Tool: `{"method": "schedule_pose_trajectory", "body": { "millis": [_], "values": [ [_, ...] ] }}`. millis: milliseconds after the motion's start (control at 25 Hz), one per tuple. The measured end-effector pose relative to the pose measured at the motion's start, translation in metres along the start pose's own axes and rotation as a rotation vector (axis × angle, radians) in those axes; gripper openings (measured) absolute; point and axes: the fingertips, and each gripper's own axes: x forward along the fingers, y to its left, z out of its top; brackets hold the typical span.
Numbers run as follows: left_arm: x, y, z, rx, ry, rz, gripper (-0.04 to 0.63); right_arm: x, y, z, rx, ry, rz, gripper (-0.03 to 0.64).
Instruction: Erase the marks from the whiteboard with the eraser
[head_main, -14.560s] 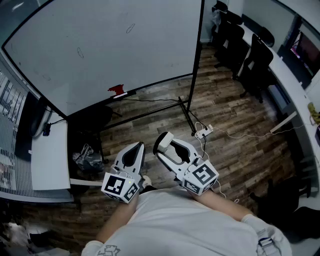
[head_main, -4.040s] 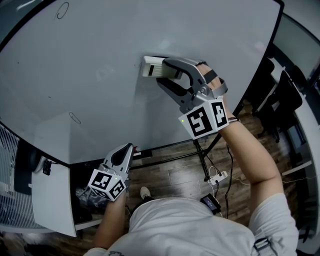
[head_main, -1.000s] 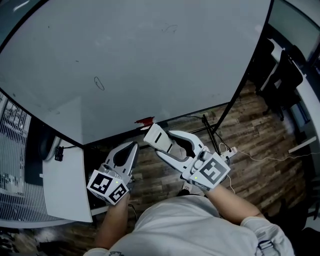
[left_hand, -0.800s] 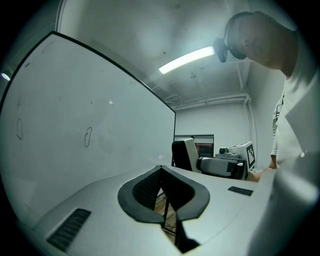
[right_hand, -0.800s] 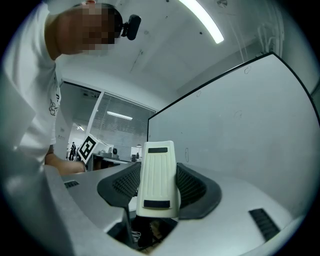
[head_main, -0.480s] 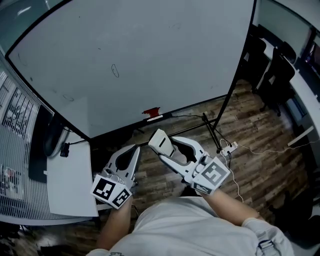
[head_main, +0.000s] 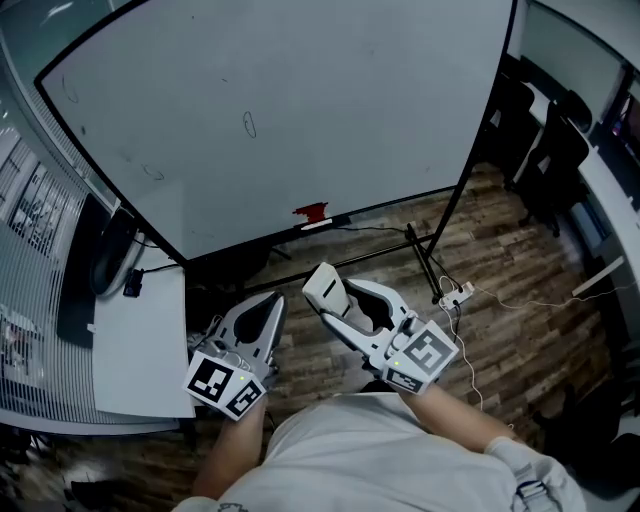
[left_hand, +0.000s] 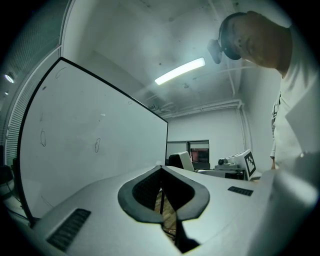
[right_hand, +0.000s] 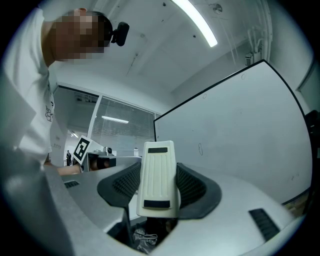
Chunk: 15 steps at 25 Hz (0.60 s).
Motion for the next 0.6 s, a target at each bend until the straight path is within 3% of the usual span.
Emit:
{"method": "schedule_pose_trajectory", "body": {
  "millis": [200, 600],
  "values": [
    [-0.006, 0.001, 0.001, 0.019, -0.002, 0.025, 0.006, 0.002, 0.005, 0.002, -0.007, 0.004, 0.007, 0.233],
    [-0.012, -0.003, 0.003, 0.013, -0.011, 0.004, 0.006, 0.003, 0.016, 0.005, -0.039, 0.006, 0.007, 0.234]
  ]
}}
